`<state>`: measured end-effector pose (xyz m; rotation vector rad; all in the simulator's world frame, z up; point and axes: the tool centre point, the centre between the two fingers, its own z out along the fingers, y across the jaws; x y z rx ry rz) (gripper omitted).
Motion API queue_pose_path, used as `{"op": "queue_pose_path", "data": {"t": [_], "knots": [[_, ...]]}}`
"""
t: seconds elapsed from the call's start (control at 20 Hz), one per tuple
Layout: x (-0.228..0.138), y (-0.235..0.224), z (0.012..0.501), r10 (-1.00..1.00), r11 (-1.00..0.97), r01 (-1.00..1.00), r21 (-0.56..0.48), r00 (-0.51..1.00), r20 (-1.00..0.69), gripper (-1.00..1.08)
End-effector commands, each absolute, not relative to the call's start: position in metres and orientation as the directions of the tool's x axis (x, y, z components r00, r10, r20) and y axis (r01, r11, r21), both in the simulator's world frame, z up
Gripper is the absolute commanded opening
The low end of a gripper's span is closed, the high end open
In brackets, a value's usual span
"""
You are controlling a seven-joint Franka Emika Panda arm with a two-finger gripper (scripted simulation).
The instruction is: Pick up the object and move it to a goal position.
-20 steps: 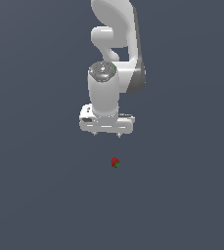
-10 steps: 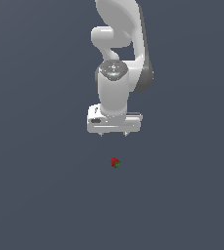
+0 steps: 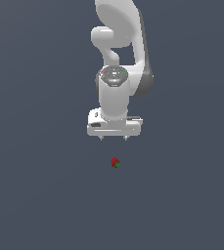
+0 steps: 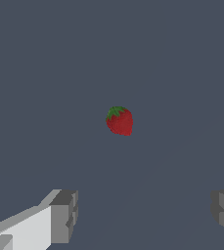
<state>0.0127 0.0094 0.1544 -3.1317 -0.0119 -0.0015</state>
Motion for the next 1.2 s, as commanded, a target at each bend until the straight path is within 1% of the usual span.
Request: {"op": "queue_pose_path", "data": {"t": [0.0, 0.6, 0.85, 1.15], "knots": [[0.019, 0.01, 0.147, 0.004, -1.0, 0.004, -0.009, 1.0, 0.0, 1.0], [0.058, 0.017, 0.09, -0.02, -1.0, -0.02, -0.002, 1.0, 0.0, 1.0], [0.065, 0.018, 0.076, -0.024, -1.0, -0.024, 0.0, 1.0, 0.0, 1.0], [0.066, 0.018, 0.073, -0.025, -1.0, -0.025, 0.0, 1.0, -0.001, 1.0]]}}
